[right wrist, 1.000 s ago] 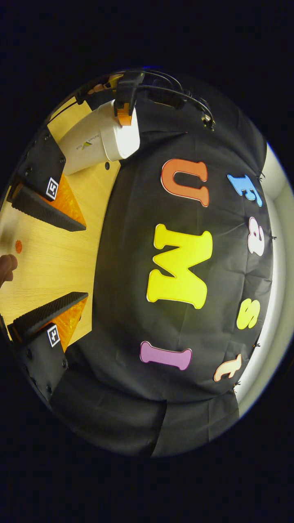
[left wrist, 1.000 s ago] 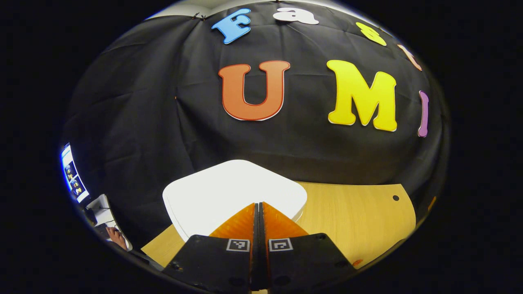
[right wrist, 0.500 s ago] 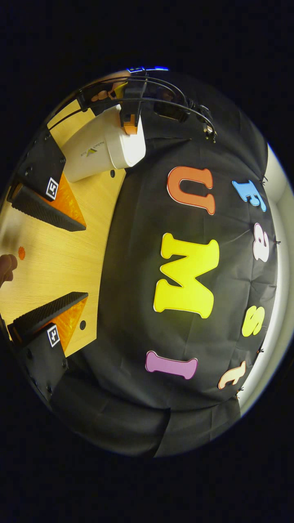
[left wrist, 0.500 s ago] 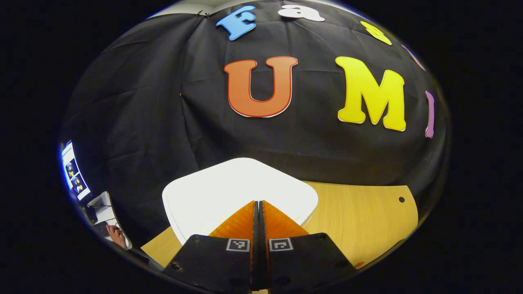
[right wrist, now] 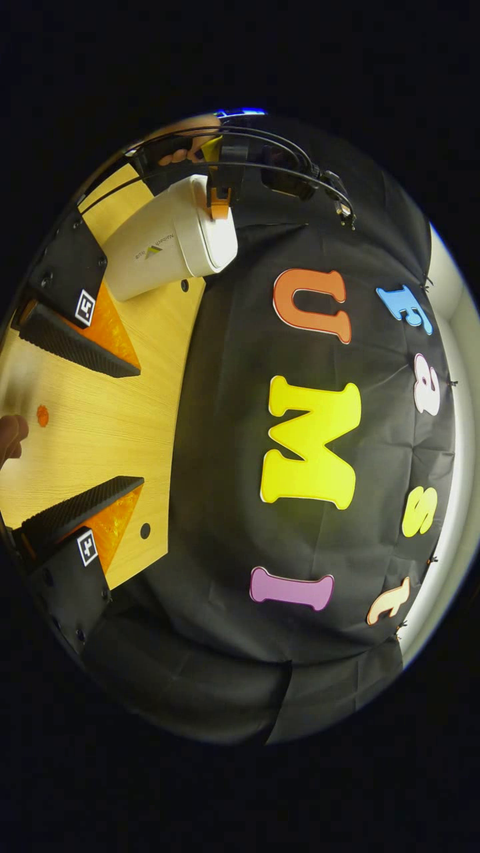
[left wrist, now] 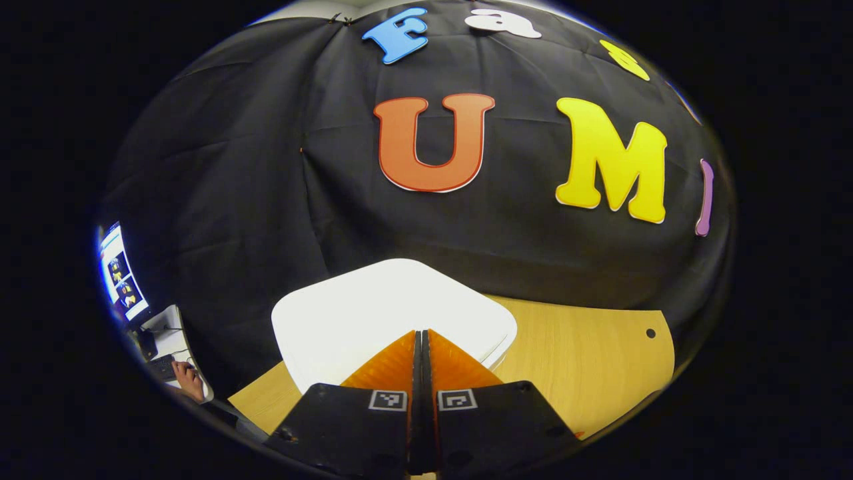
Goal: Press the lid of the desktop garbage bin to open it, pick up the crumpled paper on the desktop and throw it into the bin, then pick up the pop can on the desktop and drop it into the bin, and finally close the garbage bin lid.
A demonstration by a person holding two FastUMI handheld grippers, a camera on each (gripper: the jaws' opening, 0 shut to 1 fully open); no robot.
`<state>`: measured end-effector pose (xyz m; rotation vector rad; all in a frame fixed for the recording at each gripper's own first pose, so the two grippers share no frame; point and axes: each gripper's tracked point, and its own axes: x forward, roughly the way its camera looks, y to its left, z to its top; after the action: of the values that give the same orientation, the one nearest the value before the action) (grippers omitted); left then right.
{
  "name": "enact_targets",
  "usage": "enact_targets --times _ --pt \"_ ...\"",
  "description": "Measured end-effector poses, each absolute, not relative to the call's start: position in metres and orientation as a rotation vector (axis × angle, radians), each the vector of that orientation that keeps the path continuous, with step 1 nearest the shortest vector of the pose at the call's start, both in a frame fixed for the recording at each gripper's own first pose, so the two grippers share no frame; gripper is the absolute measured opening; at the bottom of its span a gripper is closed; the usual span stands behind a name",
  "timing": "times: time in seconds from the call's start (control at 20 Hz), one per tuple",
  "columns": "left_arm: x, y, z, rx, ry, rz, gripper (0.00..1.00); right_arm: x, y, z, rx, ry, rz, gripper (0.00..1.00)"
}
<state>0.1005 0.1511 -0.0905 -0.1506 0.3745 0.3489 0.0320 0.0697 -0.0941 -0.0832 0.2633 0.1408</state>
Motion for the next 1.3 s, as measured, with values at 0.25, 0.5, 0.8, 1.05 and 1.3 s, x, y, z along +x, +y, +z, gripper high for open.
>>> enact_targets --times 0.25,0.5,0.8,1.05,1.3 --pt "0.076 0.147 -0.066 -0.125 0.359 0.365 0.03 0.016 0.059 -0.101 -0.085 0.278 0.143 0.94" --pt "0.052 0.134 -0.052 -0.146 0.362 0.353 0.03 0.006 0.056 -0.105 -0.063 0.290 0.155 0.94" --pt "0.019 0.106 -0.065 -0.190 0.409 0.292 0.04 -0.006 0.048 -0.117 -0.039 0.323 0.158 0.94" --pt "-0.003 0.088 -0.092 -0.165 0.466 0.242 0.07 -0.011 0.040 -0.137 -0.009 0.386 0.135 0.94" --pt "-0.012 0.069 -0.123 -0.147 0.535 0.186 0.10 -0.010 0.033 -0.156 -0.012 0.432 0.105 0.94"
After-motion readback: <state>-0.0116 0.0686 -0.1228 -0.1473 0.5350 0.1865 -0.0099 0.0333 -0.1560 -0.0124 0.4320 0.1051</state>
